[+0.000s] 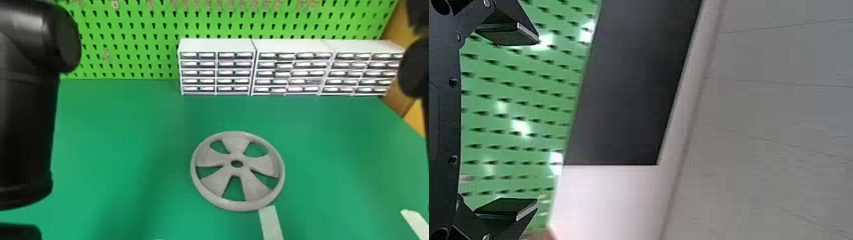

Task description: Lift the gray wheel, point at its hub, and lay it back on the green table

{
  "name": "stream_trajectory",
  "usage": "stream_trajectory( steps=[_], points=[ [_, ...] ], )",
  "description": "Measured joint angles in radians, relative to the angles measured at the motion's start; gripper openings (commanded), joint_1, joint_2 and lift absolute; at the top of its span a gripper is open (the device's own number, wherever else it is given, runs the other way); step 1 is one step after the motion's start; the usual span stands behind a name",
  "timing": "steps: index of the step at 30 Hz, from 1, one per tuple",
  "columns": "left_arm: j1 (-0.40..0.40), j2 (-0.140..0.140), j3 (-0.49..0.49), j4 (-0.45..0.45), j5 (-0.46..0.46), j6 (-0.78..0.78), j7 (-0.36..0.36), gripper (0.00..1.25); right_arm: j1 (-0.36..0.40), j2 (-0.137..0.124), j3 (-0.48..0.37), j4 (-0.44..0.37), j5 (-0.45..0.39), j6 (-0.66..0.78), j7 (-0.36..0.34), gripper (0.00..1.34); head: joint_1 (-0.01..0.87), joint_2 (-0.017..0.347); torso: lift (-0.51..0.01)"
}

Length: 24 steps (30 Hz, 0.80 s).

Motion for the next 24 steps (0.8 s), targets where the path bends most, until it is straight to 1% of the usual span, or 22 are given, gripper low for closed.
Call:
stream_trajectory(
  steps=[8,12,17,20,24],
  points=[
    [0.101,-0.020,0.047,0.055,0.007,0.021,-0.001,1.25,0.116,0.004,-0.034,0.016,-0.013,0.039,0.000,1.19,0.692,0.048,-0.093],
    [0.166,-0.038,0.072,0.073,0.005,0.023,-0.003,1.25,0.178,0.020,-0.046,0.025,-0.017,0.048,0.001,1.19,0.692,0.048,-0.093],
    [0.241,-0.050,0.103,0.093,0.015,0.031,-0.030,1.24,0.242,0.041,-0.050,0.043,-0.010,0.052,0.005,1.19,0.692,0.048,-0.093],
    [0.280,-0.056,0.115,0.105,0.024,0.035,-0.034,1.24,0.278,0.048,-0.054,0.049,-0.012,0.052,0.014,1.19,0.692,0.048,-0.093],
    [0.341,-0.061,0.121,0.117,0.032,0.040,-0.036,1.23,0.336,0.065,-0.062,0.055,-0.019,0.052,0.032,1.19,0.692,0.048,-0.093]
  ],
)
